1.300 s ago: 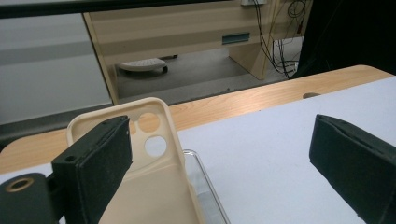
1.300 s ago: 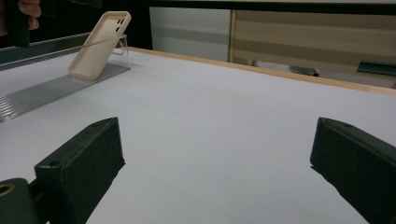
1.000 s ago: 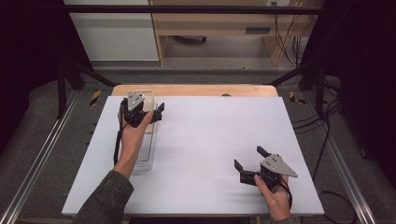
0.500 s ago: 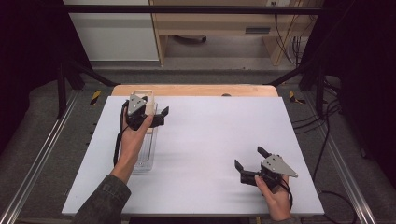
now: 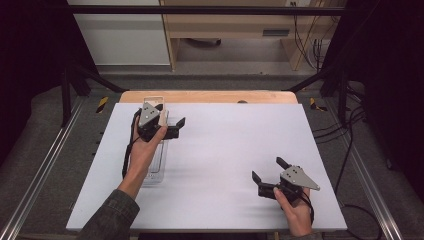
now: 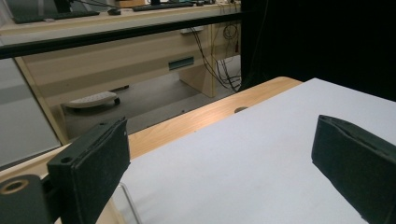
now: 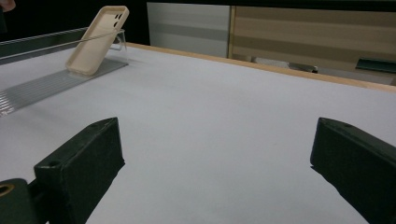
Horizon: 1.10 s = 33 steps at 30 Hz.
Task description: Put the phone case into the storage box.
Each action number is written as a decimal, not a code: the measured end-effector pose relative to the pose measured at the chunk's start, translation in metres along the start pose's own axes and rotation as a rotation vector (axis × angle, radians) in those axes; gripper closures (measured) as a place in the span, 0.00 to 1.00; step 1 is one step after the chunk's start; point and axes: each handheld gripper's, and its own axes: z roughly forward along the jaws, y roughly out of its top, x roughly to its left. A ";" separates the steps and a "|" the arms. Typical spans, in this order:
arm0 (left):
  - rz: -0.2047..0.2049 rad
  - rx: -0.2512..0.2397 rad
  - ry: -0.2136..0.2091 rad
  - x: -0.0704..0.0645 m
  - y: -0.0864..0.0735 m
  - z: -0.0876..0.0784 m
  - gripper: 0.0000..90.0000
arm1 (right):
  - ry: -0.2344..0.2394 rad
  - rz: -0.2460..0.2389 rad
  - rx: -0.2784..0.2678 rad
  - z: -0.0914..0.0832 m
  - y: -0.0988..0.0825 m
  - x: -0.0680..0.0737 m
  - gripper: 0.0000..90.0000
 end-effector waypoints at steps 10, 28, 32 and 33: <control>0.019 -0.007 -0.051 -0.014 0.005 -0.003 0.04 | 0.001 0.009 -0.003 0.000 0.000 0.000 0.03; 0.025 -0.050 -0.128 -0.037 0.010 -0.006 0.04 | 0.005 0.014 -0.005 -0.001 0.001 -0.001 0.03; 0.051 -0.051 -0.140 -0.043 0.012 -0.008 0.04 | 0.002 0.006 0.003 -0.001 0.000 0.000 0.02; 0.053 -0.054 -0.147 -0.045 0.013 -0.008 0.04 | 0.001 0.006 0.002 -0.001 0.000 0.000 0.02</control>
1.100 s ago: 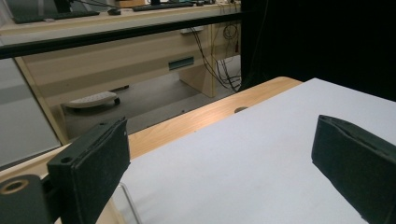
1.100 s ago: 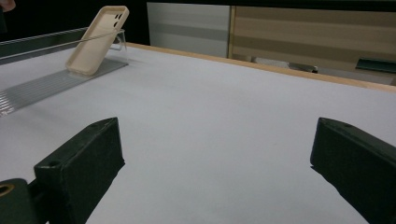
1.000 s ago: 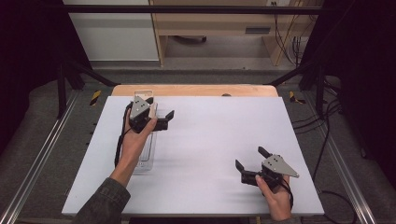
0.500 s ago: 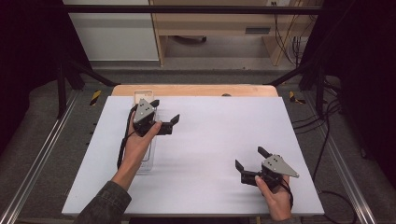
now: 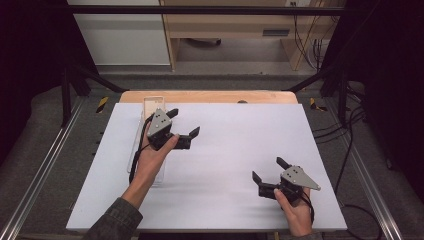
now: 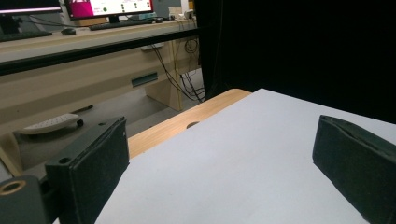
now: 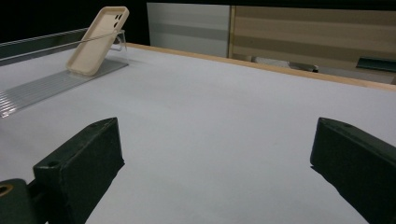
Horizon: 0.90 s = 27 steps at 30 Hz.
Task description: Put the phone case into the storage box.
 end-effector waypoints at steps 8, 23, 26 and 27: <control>-0.012 -0.023 -0.024 -0.009 0.000 -0.007 0.04 | 0.001 -0.003 0.000 0.000 0.000 0.000 0.02; -0.039 -0.072 -0.032 -0.016 0.006 -0.035 0.03 | -0.002 -0.004 0.001 -0.001 0.000 0.001 0.03; -0.048 -0.080 -0.029 -0.015 0.006 -0.041 0.03 | -0.006 -0.005 0.005 -0.001 0.000 0.001 0.03; -0.057 -0.084 -0.028 -0.013 0.006 -0.044 0.03 | -0.007 -0.005 0.005 -0.001 0.000 0.001 0.03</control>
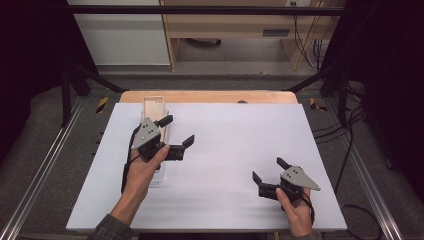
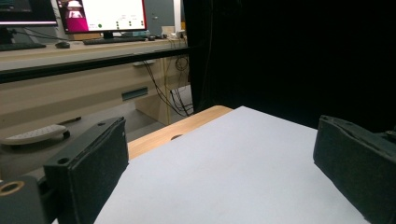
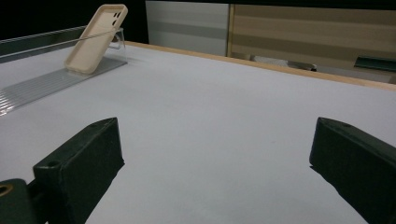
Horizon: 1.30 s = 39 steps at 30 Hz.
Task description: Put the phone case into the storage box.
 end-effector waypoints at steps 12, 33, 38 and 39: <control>0.006 -0.011 0.045 0.010 -0.006 -0.026 0.03 | -0.004 -0.005 0.007 0.001 0.000 0.001 0.03; 0.009 -0.054 0.134 0.035 -0.009 -0.085 0.03 | 0.007 -0.022 0.013 0.002 0.000 0.003 0.03; 0.013 -0.057 0.141 0.036 -0.012 -0.094 0.02 | 0.013 -0.021 0.009 0.002 0.000 0.003 0.03; 0.011 -0.059 0.141 0.036 -0.013 -0.095 0.02 | 0.013 -0.020 0.009 0.002 0.000 0.003 0.03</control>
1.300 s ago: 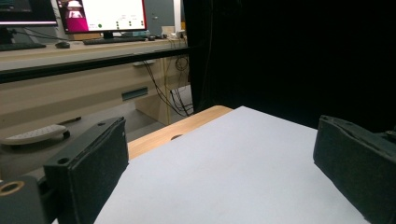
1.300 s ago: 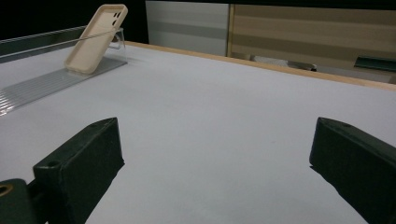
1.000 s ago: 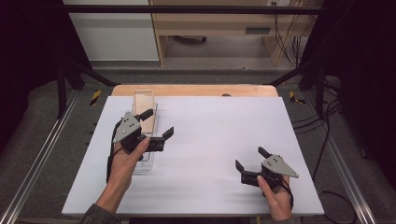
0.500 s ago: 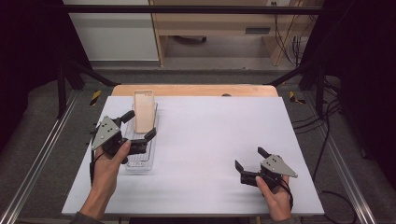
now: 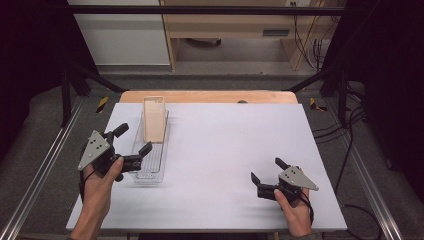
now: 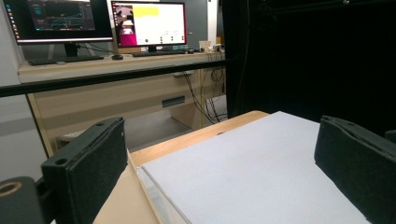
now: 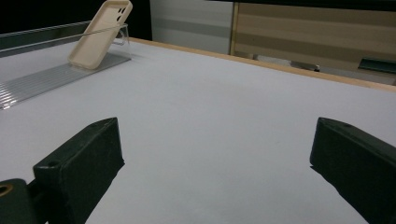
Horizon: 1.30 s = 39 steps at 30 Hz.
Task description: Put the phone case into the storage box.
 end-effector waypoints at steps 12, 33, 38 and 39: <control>-0.010 -0.013 0.027 0.008 -0.008 -0.016 0.02 | 0.004 -0.004 -0.005 -0.001 0.000 0.001 0.03; -0.028 -0.001 0.085 0.026 -0.029 -0.040 0.02 | 0.008 -0.002 -0.003 0.000 0.000 0.000 0.02; -0.024 0.012 0.093 0.028 -0.038 -0.042 0.02 | 0.009 0.006 0.005 0.001 -0.002 -0.001 0.02; -0.026 0.014 0.094 0.028 -0.040 -0.042 0.02 | 0.010 0.008 0.003 0.002 -0.002 -0.001 0.02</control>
